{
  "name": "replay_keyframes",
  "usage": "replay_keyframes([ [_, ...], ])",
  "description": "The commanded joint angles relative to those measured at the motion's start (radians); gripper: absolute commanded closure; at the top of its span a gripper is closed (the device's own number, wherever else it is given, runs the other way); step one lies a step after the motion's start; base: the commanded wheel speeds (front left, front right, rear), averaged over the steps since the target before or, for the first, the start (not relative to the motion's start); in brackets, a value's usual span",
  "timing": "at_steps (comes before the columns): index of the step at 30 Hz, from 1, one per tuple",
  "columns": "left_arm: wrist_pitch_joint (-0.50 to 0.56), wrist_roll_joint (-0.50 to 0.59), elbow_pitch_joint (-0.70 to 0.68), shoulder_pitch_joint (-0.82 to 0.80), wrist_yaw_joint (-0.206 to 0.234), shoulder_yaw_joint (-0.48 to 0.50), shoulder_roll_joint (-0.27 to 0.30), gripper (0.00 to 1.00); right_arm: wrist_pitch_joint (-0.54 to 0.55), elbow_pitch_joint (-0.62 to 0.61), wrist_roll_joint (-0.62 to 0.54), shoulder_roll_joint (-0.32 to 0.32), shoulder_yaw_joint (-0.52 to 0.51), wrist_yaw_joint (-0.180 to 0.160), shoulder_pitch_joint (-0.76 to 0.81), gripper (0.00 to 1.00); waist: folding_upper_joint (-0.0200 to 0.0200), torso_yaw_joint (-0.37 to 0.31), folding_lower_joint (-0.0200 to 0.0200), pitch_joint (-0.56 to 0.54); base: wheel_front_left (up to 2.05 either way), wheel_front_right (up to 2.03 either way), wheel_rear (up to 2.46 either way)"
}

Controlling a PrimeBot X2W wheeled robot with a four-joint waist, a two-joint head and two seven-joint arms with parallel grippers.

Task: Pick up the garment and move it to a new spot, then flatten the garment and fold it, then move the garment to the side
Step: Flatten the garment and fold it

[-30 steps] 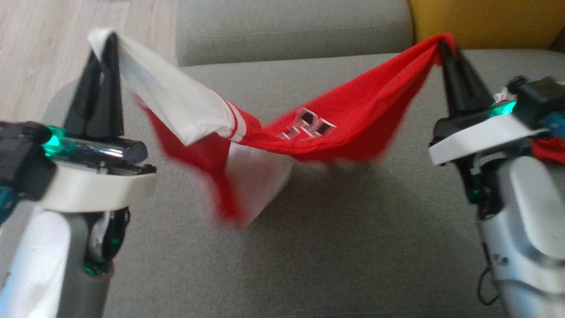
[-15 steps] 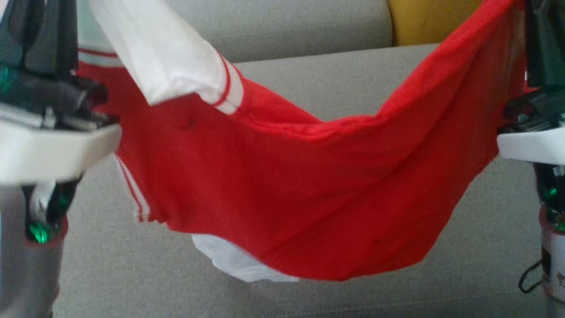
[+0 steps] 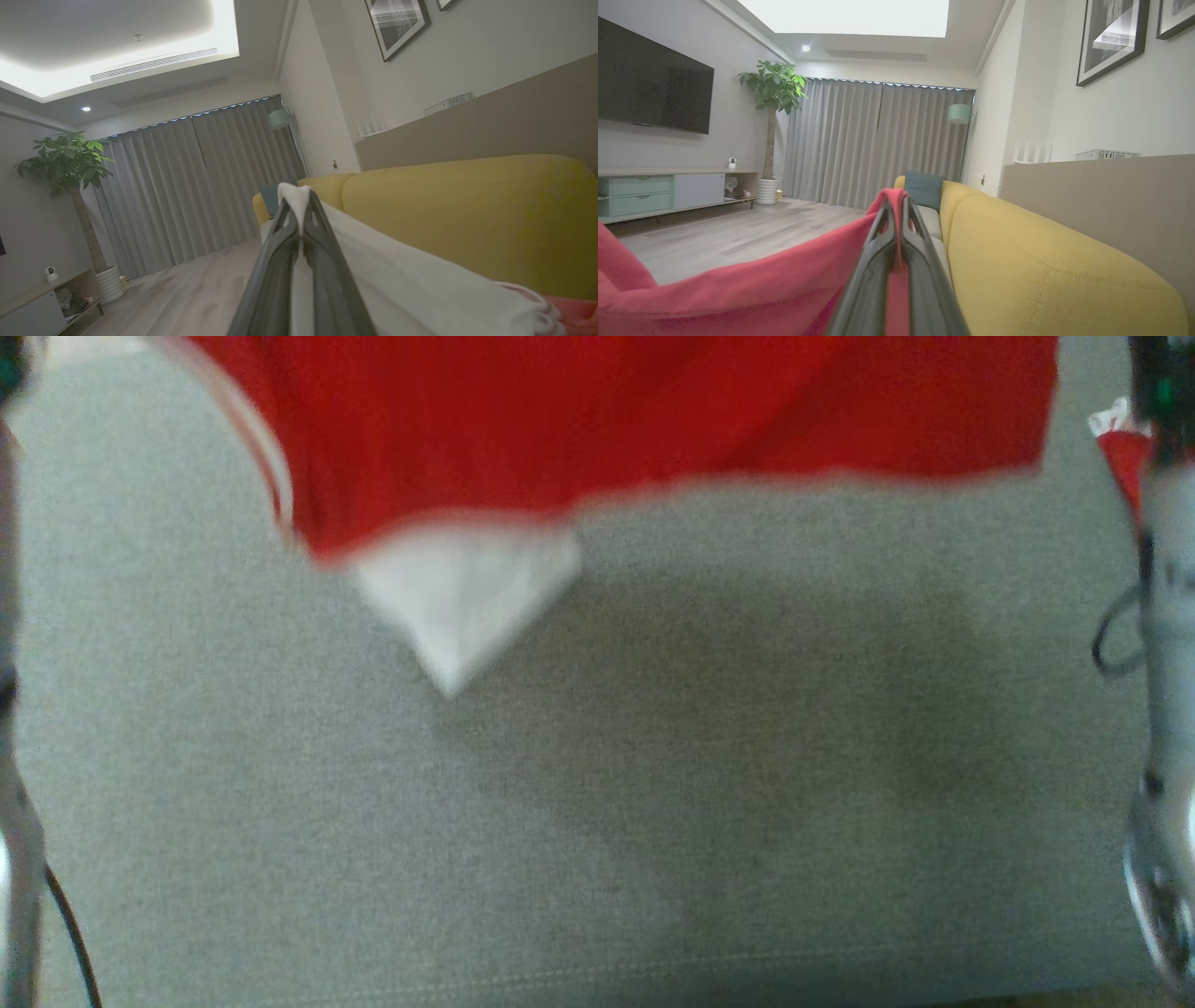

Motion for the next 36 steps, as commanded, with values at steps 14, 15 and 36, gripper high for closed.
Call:
replay_keyframes([
  [14,-0.276,-0.007,0.404,-0.246,0.027,0.025,-0.132,1.00,-0.304,0.694,-0.301,0.137,-0.156,0.007,-0.354,1.00,0.0000,0.097,0.0000,0.259,0.00,0.00,0.00],
  [15,-0.278,-0.015,0.415,-0.217,0.025,0.029,-0.142,1.00,-0.312,0.727,-0.313,0.139,-0.162,0.007,-0.341,1.00,0.0000,0.105,0.0000,0.272,0.00,0.00,0.00],
  [36,-0.280,-0.078,0.051,0.289,-0.063,0.177,-0.191,1.00,-0.339,0.690,-0.060,0.131,-0.107,0.007,-0.115,1.00,0.0000,0.085,0.0000,0.272,0.00,0.00,0.00],
])
